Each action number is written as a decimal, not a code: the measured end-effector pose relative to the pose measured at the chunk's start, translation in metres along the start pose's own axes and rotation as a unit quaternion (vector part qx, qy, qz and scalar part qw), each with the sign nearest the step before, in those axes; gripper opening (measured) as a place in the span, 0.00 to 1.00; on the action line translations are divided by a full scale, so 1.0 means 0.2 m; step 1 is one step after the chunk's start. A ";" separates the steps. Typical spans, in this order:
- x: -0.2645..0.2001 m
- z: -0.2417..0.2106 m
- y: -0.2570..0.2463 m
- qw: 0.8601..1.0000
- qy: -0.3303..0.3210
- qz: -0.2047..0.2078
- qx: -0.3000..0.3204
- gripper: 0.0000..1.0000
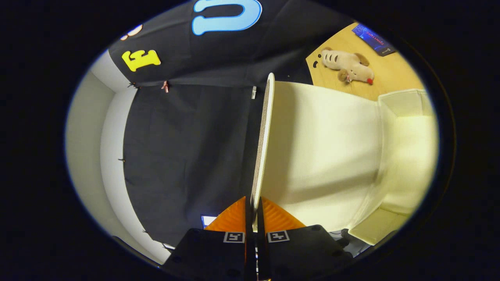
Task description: Open the storage box then place both shoes into the box .Put the left shoe in first, then the right shoe, with the right side of both shoes facing outward in a uniform manner.
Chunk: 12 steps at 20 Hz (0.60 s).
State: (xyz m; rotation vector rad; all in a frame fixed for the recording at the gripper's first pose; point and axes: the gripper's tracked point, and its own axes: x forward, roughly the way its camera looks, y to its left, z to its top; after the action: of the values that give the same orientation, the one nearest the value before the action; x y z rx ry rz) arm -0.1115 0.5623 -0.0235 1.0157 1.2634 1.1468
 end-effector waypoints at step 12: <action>0.31 -0.08 -0.38 0.989 0.024 -0.130 -0.068 0.52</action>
State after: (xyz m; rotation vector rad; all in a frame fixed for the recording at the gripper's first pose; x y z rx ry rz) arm -0.1249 0.6109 -0.1098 0.7030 1.2941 1.0434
